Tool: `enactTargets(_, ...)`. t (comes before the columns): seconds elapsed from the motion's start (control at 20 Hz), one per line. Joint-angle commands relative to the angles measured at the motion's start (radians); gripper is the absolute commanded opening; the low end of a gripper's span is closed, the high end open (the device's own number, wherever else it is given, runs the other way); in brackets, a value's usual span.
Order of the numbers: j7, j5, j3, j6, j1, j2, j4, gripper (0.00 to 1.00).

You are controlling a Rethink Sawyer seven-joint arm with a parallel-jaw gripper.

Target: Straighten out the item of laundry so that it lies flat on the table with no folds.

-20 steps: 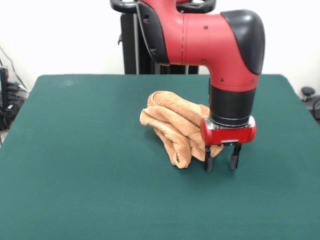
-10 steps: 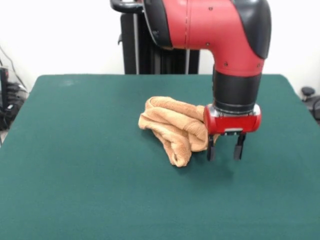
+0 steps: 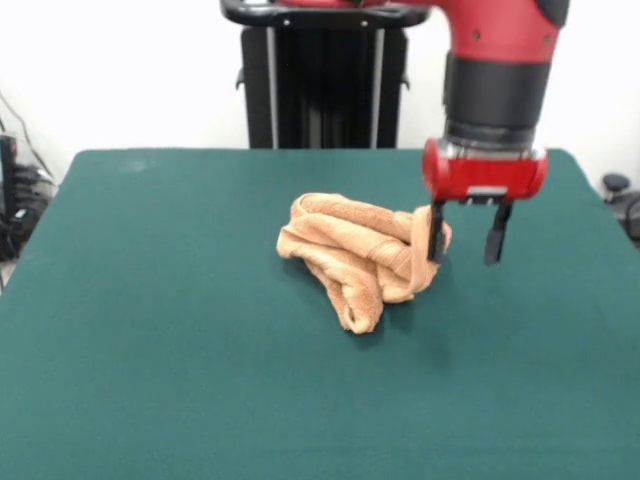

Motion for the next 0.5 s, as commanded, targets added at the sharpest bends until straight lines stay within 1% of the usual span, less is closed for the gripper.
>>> enactTargets(0.05, 0.301, 0.078, -0.004, 0.108, 0.048, -0.023, 0.126, 1.0)
enactTargets(0.2, 0.265, 0.083, 0.021, 0.061, 0.023, 0.029, 0.093, 1.0)
enactTargets(0.4, 0.19, 0.061, 0.042, 0.02, -0.021, 0.141, -0.023, 1.0)
enactTargets(0.5, 0.161, 0.045, 0.057, -0.001, -0.046, 0.177, -0.058, 1.0)
